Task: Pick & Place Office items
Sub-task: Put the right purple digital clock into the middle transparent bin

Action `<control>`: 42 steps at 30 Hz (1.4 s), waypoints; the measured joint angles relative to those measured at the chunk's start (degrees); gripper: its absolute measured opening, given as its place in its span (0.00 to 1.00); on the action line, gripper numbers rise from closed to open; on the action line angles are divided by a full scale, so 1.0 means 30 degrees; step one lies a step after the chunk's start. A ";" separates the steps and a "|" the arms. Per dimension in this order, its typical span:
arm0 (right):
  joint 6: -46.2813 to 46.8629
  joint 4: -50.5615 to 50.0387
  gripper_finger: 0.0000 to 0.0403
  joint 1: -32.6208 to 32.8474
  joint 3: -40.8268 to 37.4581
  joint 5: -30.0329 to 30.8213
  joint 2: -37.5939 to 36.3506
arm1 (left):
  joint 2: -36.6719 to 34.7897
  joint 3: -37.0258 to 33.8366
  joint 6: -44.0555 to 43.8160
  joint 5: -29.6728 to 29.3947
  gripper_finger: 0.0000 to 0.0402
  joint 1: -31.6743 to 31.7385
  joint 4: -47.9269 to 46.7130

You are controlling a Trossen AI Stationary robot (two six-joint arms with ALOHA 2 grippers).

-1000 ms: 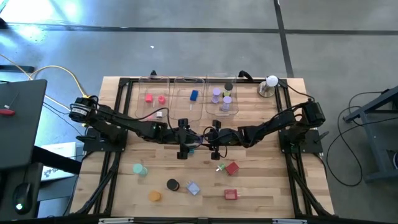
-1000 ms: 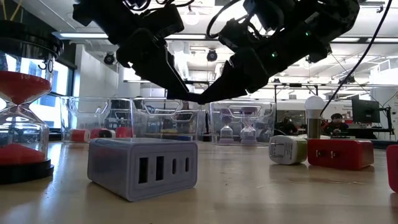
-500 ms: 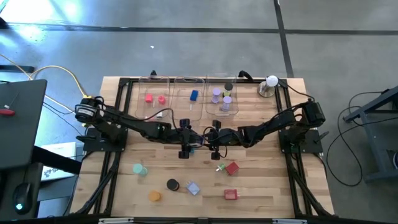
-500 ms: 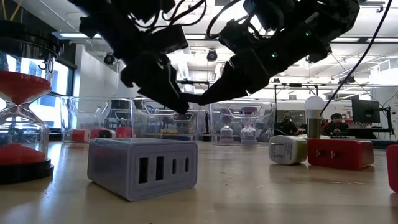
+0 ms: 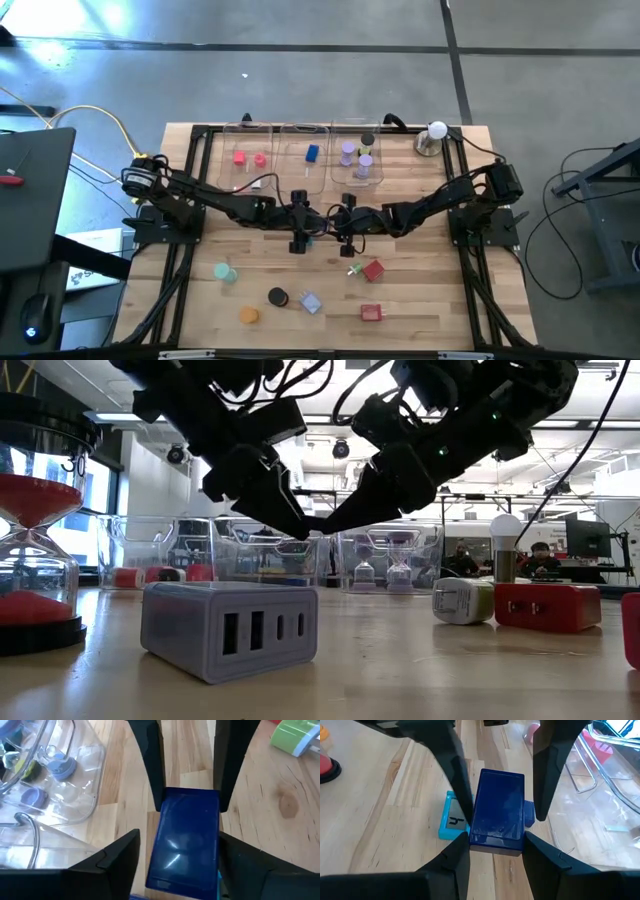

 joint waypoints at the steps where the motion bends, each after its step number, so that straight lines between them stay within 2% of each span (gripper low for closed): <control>1: -0.0003 -0.0004 0.34 0.0000 0.0000 0.0040 0.0000 | 0.0000 0.0000 -0.0012 0.0002 0.56 0.0004 0.0026; 7: -0.0267 -0.0061 0.34 0.0013 0.0000 -0.0156 0.0000 | 0.0000 -0.0007 0.0075 0.0376 0.38 -0.0006 0.0018; 18: 0.0079 -0.0103 0.55 0.0007 0.0000 0.0195 0.0000 | -0.0022 0.0029 -0.0027 -0.0691 0.37 -0.0457 0.0294; 25: -0.0441 -0.0644 0.59 0.0104 0.0000 0.2686 -0.0269 | -0.0022 0.0029 -0.0022 -0.1973 0.37 -0.0763 0.0271; 31: -0.1148 -0.2371 0.59 0.0843 -0.0007 0.3429 -0.1329 | -0.0022 0.0007 -0.0009 -0.2622 0.37 -0.1185 0.0008; 35: -0.1202 -0.4280 0.59 0.1702 0.0005 0.5516 -0.2511 | -0.0042 0.0007 -0.0092 -0.2889 0.37 -0.1200 -0.0062; 42: 0.1112 -0.8912 0.59 0.3213 -0.0011 0.9081 -0.4911 | -0.2234 0.0029 -0.0188 -0.7091 0.37 -0.1811 -0.0356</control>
